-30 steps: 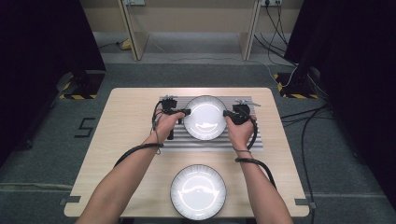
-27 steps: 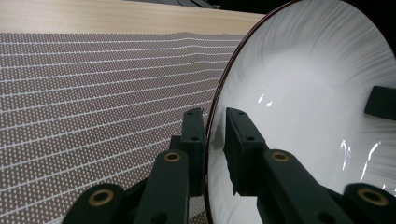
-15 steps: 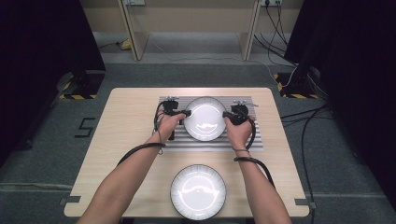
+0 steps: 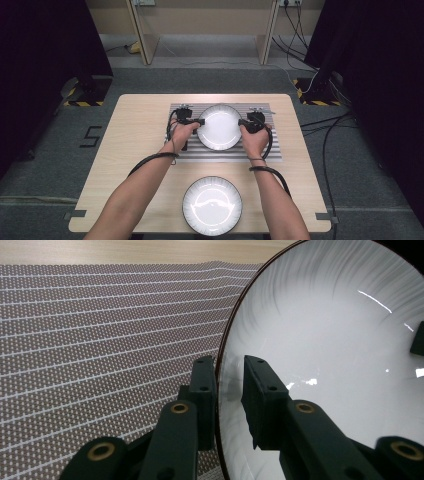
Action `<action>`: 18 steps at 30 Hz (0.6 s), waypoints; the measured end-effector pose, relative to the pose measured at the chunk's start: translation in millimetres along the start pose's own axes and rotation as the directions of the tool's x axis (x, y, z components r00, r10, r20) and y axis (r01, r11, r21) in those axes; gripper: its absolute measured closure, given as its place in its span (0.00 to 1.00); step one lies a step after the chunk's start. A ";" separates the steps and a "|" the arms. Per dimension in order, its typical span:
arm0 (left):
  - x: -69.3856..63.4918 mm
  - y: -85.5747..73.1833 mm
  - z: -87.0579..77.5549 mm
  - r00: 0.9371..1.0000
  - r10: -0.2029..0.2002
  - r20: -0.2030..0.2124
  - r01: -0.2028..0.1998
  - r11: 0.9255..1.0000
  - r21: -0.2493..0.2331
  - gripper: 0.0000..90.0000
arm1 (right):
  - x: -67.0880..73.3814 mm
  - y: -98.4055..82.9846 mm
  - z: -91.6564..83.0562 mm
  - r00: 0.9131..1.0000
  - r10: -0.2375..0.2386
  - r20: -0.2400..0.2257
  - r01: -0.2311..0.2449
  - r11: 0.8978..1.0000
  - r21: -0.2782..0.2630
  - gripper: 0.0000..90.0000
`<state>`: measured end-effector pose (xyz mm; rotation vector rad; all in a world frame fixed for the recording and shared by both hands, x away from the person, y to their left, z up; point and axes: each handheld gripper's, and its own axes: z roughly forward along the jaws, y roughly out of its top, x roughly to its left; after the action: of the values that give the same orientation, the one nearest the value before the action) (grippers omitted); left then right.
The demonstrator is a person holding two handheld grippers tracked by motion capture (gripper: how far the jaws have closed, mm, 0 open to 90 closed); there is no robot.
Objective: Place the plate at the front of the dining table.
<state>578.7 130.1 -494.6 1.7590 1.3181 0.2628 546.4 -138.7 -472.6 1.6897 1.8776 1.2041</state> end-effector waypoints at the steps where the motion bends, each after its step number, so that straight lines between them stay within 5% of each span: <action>1: 0.1 -0.3 0.7 1.000 0.001 -0.005 -0.001 1.000 0.001 0.82 | -0.1 0.4 0.4 1.000 0.001 0.000 -0.001 1.000 0.000 0.94; 18: 0.4 -7.1 6.4 1.000 0.002 -0.011 -0.002 1.000 0.015 0.73 | -4.9 -2.3 15.1 0.999 0.020 0.026 -0.021 0.999 0.030 0.93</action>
<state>578.2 127.3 -503.8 1.7738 1.3293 0.2644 557.2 -137.8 -484.6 1.7362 1.8771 1.1614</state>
